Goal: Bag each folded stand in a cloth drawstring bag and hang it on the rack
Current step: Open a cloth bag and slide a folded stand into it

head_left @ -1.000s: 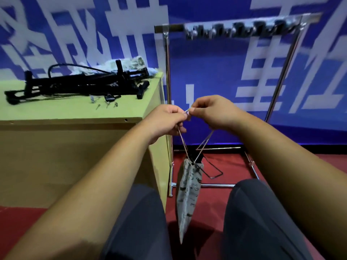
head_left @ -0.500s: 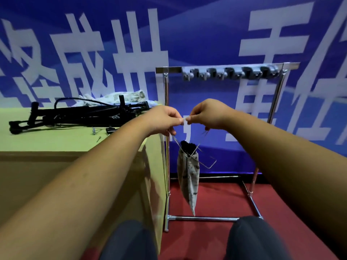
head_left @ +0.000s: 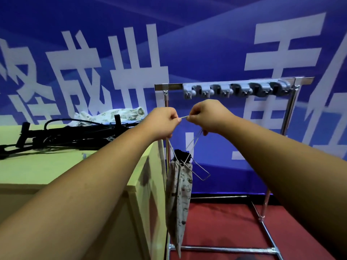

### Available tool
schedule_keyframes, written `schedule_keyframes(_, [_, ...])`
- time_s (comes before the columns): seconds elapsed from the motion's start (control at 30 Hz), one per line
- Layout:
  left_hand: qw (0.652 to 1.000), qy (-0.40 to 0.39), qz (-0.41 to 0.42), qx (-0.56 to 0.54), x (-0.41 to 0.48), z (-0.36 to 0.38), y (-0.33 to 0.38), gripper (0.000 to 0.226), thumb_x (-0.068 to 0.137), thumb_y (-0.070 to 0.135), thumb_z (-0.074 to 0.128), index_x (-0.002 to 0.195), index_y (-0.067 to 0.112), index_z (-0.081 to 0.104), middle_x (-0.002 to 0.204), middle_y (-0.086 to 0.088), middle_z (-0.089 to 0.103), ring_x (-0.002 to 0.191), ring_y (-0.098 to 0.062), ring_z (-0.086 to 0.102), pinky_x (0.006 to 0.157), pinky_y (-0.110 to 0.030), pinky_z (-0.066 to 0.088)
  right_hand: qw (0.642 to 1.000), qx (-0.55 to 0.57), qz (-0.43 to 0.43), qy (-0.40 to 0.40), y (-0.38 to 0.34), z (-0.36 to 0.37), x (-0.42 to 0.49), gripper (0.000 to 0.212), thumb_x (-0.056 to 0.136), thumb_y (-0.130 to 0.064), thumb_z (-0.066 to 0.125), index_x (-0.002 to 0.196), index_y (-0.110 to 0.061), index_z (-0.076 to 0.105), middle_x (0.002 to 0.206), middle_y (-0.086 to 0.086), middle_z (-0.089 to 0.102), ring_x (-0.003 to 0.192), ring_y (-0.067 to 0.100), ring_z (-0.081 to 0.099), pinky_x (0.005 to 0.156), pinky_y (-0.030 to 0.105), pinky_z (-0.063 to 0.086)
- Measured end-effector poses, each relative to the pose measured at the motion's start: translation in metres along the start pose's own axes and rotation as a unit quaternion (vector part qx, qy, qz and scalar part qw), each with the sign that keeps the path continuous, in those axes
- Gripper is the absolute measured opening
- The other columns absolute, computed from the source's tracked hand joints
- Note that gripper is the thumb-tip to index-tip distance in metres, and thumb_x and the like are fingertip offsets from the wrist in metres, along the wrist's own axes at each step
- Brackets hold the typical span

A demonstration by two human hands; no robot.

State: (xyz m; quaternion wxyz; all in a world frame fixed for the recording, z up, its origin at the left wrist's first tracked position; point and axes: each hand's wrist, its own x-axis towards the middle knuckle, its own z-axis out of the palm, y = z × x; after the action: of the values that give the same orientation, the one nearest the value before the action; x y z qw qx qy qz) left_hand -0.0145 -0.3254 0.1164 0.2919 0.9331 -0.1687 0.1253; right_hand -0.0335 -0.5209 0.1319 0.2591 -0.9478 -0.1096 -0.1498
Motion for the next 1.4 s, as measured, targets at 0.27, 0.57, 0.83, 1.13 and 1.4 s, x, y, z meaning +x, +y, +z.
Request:
schedule_keyframes(0.27, [0.998,0.033,0.004,0.045,0.051,0.001,0.002,0.035,0.108,0.045,0.054,0.092,0.015,0.066,0.072,-0.007,0.073,0.058,-0.016,0.074,0.067,-0.043,0.066,0.998,-0.010,-0.025,0.060,0.013,0.001,0.052,0.024,0.110,-0.029,0.058,0.097,-0.016,0.074,0.087,0.005,0.073,0.053,0.011,0.074,0.052,0.031,0.049])
schedule_keyframes(0.57, [0.982,0.088,-0.069,-0.150,0.112,0.018,0.016,0.040,0.111,0.037,0.051,0.100,0.001,0.067,0.074,-0.009,0.064,0.064,-0.028,0.077,0.058,-0.038,0.060,0.983,0.045,0.020,0.176,0.025,-0.001,0.115,0.020,0.101,-0.009,0.057,0.090,-0.008,0.073,0.069,0.011,0.075,0.066,0.027,0.076,0.069,0.045,0.065])
schedule_keyframes(0.83, [0.982,0.114,-0.129,-0.075,0.147,0.039,0.013,0.045,0.112,0.039,0.049,0.083,0.007,0.064,0.064,-0.010,0.069,0.051,-0.025,0.068,0.051,-0.030,0.053,0.979,-0.100,0.027,0.177,0.029,0.010,0.141,0.011,0.095,-0.005,0.057,0.095,-0.010,0.067,0.088,0.013,0.069,0.079,0.033,0.066,0.068,0.041,0.060])
schedule_keyframes(1.13, [0.978,0.056,-0.141,-0.141,0.147,0.062,0.005,0.041,0.112,0.037,0.049,0.091,0.004,0.064,0.087,-0.020,0.076,0.067,-0.036,0.078,0.066,-0.057,0.066,0.985,-0.068,0.043,0.150,0.042,0.033,0.139,0.016,0.097,0.001,0.050,0.105,-0.008,0.062,0.088,0.011,0.061,0.085,0.033,0.058,0.063,0.036,0.045])
schedule_keyframes(1.4, [0.989,0.016,-0.127,-0.070,0.131,0.061,-0.014,0.012,0.091,0.005,0.062,0.086,0.006,0.073,0.090,-0.018,0.078,0.085,-0.036,0.077,0.075,-0.053,0.066,0.990,-0.066,0.071,0.102,0.039,0.040,0.112,0.015,0.093,0.001,0.052,0.087,-0.009,0.061,0.078,0.012,0.060,0.068,0.032,0.056,0.048,0.029,0.030])
